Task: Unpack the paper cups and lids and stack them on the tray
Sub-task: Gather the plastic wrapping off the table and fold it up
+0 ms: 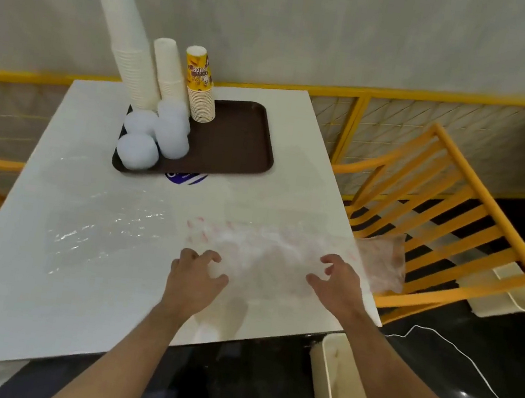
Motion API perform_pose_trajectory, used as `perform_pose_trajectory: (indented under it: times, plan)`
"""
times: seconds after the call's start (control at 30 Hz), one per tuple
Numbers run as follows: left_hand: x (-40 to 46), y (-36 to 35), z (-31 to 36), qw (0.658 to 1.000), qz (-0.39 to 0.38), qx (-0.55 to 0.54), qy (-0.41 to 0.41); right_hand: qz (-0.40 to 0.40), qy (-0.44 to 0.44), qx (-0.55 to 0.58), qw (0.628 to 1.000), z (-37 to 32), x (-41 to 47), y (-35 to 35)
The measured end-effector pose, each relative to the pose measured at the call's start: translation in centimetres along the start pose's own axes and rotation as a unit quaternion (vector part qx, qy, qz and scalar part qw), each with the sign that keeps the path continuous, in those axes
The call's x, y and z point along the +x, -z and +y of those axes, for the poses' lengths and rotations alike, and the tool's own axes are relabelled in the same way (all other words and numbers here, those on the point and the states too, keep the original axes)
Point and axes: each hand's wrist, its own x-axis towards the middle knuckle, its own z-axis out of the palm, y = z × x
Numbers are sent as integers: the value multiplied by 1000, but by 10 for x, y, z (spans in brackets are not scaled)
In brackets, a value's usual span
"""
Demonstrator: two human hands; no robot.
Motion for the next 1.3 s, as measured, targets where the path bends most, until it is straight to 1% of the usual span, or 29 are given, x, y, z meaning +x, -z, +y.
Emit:
perform_pose_trajectory:
  times: [0.07, 0.13, 0.2, 0.27, 0.37, 0.43, 0.53, 0.6, 0.63, 0.7, 0.77, 0.8, 0.83, 0.93, 1.07, 1.2, 1.23, 1.27, 1.3]
  plan:
    - [14, 4, -6, 999, -34, -15, 3, 15, -53, 17, 998, -3, 7, -6]
    - [28, 7, -9, 999, -49, -6, -13, 20, -98, 29, 995, -7, 14, -7]
    - [41, 8, -10, 997, -67, 5, -26, 13, -124, 19, 992, -12, 19, -6]
    - [51, 9, -7, 996, -81, -5, -31, 25, -126, 7, 992, -15, 21, -3]
    - [63, 13, 3, 996, -50, 21, -64, 44, -106, 7, 993, -21, 22, 5]
    - [71, 16, 15, 994, -35, -1, -104, 51, -77, 0, 996, -23, 24, 11]
    - [83, 20, 41, 982, -56, -69, -165, 55, 10, -31, 998, -34, 25, 25]
    - [88, 25, 61, 973, -67, -107, -191, 15, 71, -29, 997, -47, 26, 40]
    - [89, 30, 72, 968, -82, -127, -198, -20, 100, -7, 995, -55, 27, 49]
    - [90, 43, 92, 955, -144, -180, -188, -86, 153, 55, 983, -71, 30, 66]
    - [93, 59, 109, 930, -216, -246, -167, -110, 194, 87, 971, -86, 34, 83]
    - [93, 67, 115, 920, -239, -264, -164, -117, 205, 107, 966, -93, 37, 91]
    - [92, 76, 120, 916, -244, -271, -169, -125, 208, 134, 961, -100, 39, 99]
    - [90, 96, 129, 921, -203, -279, -183, -133, 177, 218, 951, -112, 50, 116]
    - [89, 120, 133, 912, -163, -336, -171, -128, 134, 311, 932, -120, 65, 125]
    - [92, 137, 130, 909, -145, -359, -155, -119, 121, 442, 881, -135, 73, 125]
    - [93, 140, 130, 905, -136, -374, -147, -132, 115, 461, 870, -138, 75, 124]
    - [93, 141, 130, 901, -126, -390, -141, -160, 112, 458, 867, -138, 76, 120]
    - [94, 142, 129, 899, -116, -402, -133, -199, 114, 430, 874, -138, 77, 114]
